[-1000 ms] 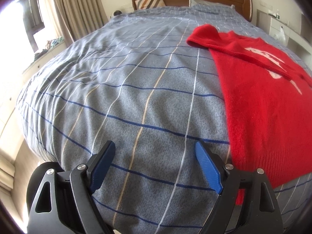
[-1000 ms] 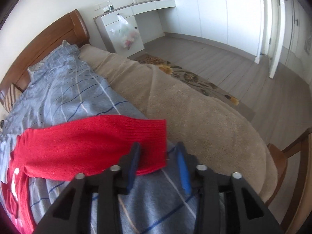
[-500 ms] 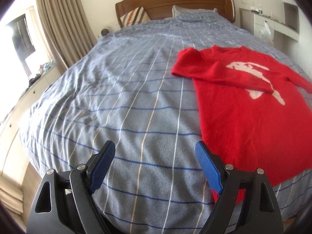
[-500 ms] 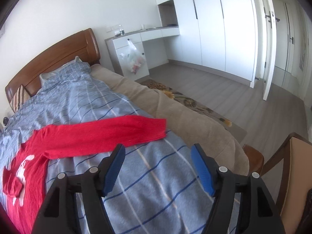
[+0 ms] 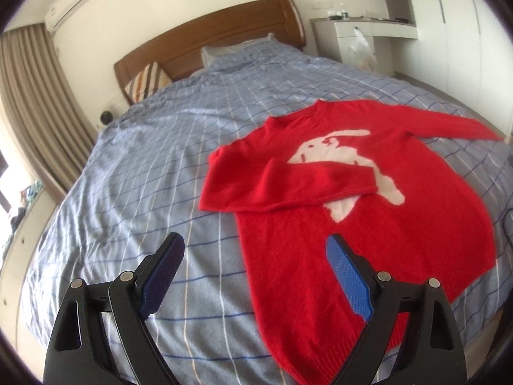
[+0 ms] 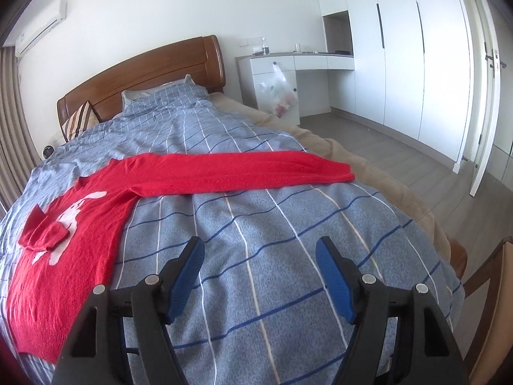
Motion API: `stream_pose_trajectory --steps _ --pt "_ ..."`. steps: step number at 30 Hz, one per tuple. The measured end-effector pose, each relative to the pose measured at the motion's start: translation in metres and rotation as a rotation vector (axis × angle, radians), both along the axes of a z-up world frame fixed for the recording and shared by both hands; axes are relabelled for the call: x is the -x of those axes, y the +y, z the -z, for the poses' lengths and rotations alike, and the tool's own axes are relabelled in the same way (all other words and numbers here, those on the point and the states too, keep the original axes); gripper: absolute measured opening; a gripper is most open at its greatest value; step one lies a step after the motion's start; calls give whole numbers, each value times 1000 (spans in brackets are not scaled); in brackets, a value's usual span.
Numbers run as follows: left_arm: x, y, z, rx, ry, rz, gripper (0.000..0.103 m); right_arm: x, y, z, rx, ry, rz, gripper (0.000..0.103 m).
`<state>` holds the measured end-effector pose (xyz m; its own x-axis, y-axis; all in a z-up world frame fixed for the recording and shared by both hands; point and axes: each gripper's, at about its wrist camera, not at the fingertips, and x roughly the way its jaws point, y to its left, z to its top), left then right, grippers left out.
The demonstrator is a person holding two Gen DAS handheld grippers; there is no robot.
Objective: Fold small clothes
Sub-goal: 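Grasp the sweater cuff with the left gripper, then pull the sleeve with the left gripper across the sweater body and release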
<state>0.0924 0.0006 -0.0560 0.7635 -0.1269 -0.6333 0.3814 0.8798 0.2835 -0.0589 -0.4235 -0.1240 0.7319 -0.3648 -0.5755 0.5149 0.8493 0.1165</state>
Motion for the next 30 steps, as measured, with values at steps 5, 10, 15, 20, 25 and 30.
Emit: stream_pose_trajectory --steps 5,10,15,20,25,30 --pt "-23 -55 4 -82 18 217 91 -6 5 7 -13 16 -22 72" --pt "-44 -116 44 -215 108 392 88 -7 10 9 -7 14 -33 72" --pt "-71 -133 86 -290 199 412 82 -7 13 8 -1 12 -46 72" --pt "-82 -126 86 -149 327 438 61 -9 14 10 -12 13 -60 72" --pt "-97 -108 78 5 451 404 6 -14 15 15 -29 28 -75 72" --pt "-114 -60 44 250 450 290 3 -15 21 15 -3 34 -93 72"
